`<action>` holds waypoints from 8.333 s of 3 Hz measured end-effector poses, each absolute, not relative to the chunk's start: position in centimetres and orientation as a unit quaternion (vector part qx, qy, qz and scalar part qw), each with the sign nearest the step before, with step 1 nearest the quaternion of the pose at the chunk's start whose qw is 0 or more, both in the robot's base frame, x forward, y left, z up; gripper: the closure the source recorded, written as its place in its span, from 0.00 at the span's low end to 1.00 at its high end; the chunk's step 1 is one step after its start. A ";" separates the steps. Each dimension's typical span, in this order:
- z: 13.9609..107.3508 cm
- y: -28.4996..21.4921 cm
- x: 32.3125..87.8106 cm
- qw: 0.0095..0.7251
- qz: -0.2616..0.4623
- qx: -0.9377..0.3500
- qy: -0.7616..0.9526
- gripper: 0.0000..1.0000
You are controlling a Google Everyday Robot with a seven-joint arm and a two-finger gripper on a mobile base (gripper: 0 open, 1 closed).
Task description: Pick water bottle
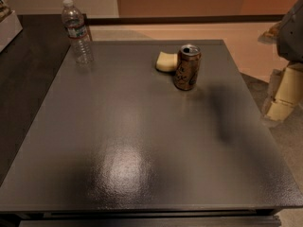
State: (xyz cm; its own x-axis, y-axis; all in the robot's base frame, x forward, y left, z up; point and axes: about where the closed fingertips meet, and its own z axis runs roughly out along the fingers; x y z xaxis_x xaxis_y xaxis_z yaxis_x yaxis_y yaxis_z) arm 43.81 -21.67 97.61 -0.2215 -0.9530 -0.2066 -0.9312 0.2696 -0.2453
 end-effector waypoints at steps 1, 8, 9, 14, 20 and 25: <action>97.7 -21.6 43.9 0.161 -0.035 -0.603 0.781 0.00; 97.6 -0.6 67.6 0.382 0.127 -0.528 0.747 0.00; 96.9 1.6 69.1 0.402 0.114 -0.490 0.766 0.00; 95.0 9.1 72.2 0.490 0.182 -0.427 0.738 0.00; 91.7 19.6 76.5 0.532 0.218 -0.414 0.706 0.00; 93.6 23.1 77.6 0.543 0.259 -0.400 0.692 0.64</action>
Offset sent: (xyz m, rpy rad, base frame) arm 0.0610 0.0258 -0.0015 0.1746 -0.0506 -0.0427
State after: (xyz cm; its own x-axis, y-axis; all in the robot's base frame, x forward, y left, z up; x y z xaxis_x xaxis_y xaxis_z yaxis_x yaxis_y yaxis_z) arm 77.62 23.12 93.58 -0.0905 -0.2725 -0.9579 -0.8343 0.5460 -0.0765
